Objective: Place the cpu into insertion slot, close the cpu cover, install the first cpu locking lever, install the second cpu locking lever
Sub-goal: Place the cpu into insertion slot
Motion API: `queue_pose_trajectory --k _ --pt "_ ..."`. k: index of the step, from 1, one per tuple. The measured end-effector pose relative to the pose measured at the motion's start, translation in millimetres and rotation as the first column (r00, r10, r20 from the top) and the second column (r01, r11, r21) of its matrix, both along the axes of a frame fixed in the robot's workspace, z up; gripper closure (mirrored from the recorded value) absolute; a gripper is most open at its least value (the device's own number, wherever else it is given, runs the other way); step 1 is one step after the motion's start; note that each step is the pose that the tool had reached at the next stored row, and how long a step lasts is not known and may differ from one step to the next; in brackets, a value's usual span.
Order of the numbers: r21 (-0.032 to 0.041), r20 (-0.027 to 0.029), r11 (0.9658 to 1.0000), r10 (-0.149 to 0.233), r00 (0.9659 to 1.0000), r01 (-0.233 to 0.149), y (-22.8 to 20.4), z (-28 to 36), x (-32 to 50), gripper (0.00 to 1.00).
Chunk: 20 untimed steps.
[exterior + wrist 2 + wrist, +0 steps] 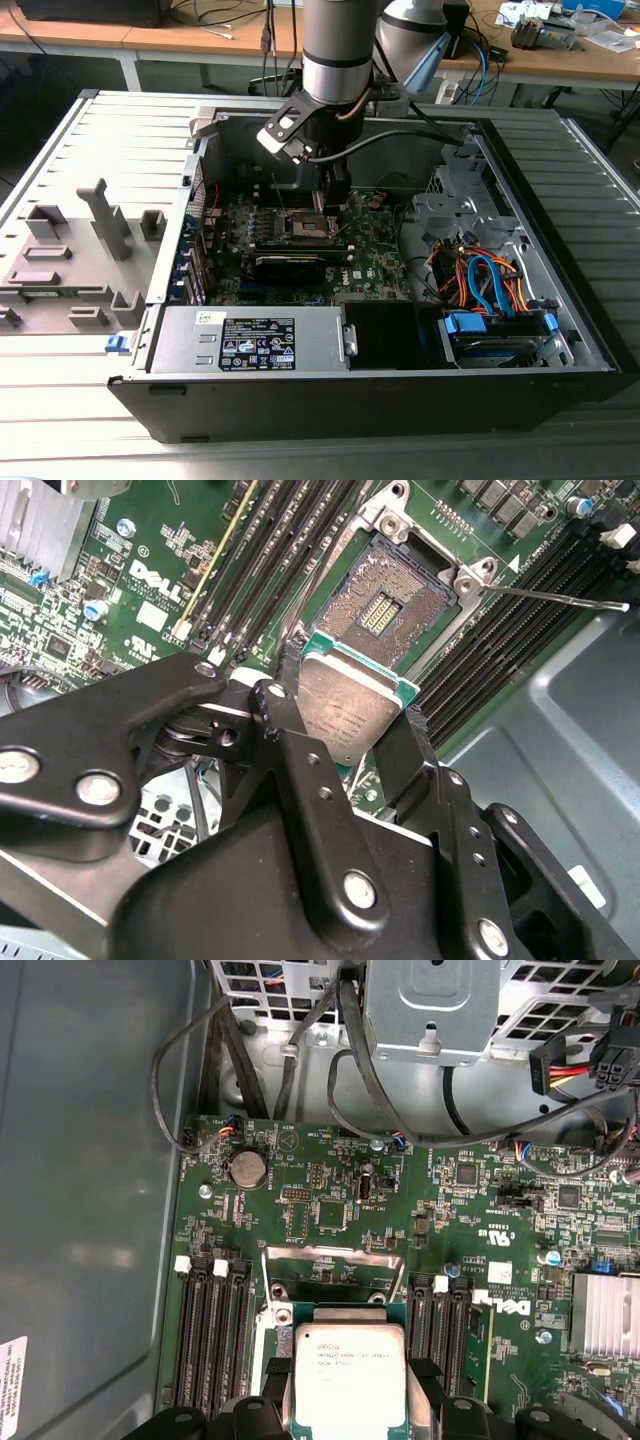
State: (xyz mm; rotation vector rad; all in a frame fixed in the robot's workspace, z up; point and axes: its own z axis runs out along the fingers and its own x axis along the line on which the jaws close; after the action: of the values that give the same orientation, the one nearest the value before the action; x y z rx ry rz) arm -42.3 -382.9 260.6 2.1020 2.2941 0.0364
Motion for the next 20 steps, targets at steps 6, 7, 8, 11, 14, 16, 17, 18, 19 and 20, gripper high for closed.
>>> queue_pose_trajectory --k 6,7,8,11,14,16,17,18,19,20 --pt "-0.0003 0.0 1.0 0.0 1.0 0.0 0.0 -0.5 -1.1 0.46" --pt "-0.0004 0.0 1.0 0.0 1.0 0.0 0.0 -0.8 -1.4 0.46" --pt "-0.0007 0.0 1.0 0.0 1.0 0.0 0.0 -1.1 -1.8 0.46" --pt "-0.0009 0.0 1.0 0.0 1.0 0.0 0.0 -1.3 -2.2 0.46" --pt "-0.001 0.0 1.0 0.0 1.0 0.0 0.0 -1.5 -2.7 0.46" --pt "-0.0013 0.0 1.0 0.0 1.0 0.0 0.0 -1.6 -3.1 0.46" --pt "-0.0014 0.0 1.0 0.0 1.0 0.0 0.0 -1.7 -3.3 0.46" --pt "-0.0015 0.0 1.0 0.0 1.0 0.0 0.0 -1.7 -3.4 0.46" --pt "-0.0016 0.0 1.0 0.0 1.0 0.0 0.0 -1.8 -3.6 0.46" --pt "-0.0018 0.0 1.0 0.0 1.0 0.0 0.0 -2.0 -3.9 0.46"
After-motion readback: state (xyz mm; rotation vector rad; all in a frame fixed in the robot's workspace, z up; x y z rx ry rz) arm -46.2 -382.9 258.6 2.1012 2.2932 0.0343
